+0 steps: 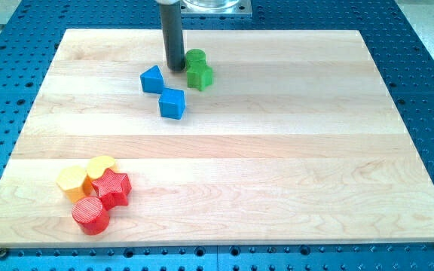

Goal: Push the blue triangle into the blue cube

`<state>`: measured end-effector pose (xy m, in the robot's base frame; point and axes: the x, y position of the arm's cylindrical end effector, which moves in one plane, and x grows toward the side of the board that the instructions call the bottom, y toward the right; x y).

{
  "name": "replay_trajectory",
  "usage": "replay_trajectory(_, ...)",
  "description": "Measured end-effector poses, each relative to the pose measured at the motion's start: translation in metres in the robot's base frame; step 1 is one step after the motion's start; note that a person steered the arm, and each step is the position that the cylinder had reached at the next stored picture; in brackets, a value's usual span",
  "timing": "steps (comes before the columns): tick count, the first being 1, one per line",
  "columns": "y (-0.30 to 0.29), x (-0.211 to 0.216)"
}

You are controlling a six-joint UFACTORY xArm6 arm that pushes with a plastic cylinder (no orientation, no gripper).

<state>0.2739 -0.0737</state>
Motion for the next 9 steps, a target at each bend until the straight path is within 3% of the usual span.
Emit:
replay_trajectory(1, -0.082, 0.065)
replay_trajectory(2, -0.021, 0.125)
replay_trajectory(3, -0.079, 0.099)
replay_trajectory(4, -0.031, 0.030)
replay_trajectory(6, 0.027, 0.110)
replay_trajectory(7, -0.056, 0.090)
replay_trajectory(8, -0.040, 0.135)
replay_trajectory(9, 0.022, 0.162)
